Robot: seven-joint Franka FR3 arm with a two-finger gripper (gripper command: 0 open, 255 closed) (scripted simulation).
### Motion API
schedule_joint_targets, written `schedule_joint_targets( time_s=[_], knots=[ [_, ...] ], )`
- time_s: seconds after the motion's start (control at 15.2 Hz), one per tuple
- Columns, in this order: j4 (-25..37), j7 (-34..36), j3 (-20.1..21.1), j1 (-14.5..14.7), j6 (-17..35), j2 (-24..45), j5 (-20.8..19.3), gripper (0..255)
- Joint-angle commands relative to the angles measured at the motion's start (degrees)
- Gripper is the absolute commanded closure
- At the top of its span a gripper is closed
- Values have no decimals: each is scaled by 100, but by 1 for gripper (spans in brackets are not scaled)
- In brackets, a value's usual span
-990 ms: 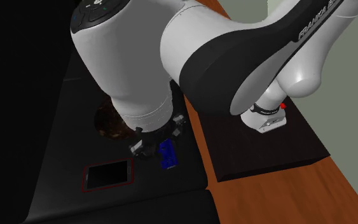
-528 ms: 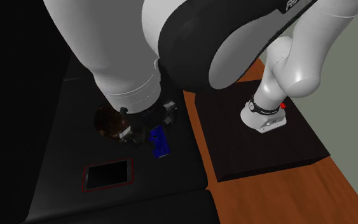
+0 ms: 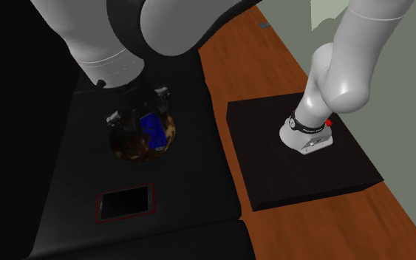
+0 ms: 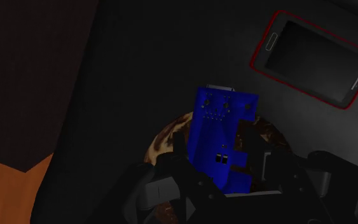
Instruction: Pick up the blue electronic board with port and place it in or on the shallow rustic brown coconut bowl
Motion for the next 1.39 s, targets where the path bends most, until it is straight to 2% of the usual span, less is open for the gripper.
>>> schedule_joint_targets(
  time_s=[0.0,0.26,1.32],
  knots=[
    [213,-178,-94,-94,-44,196,-98,255],
    [1023,-529,-289,-266,-325,785,-346,255],
    [-3,-527,-323,-276,844,940,-412,255]
  ],
)
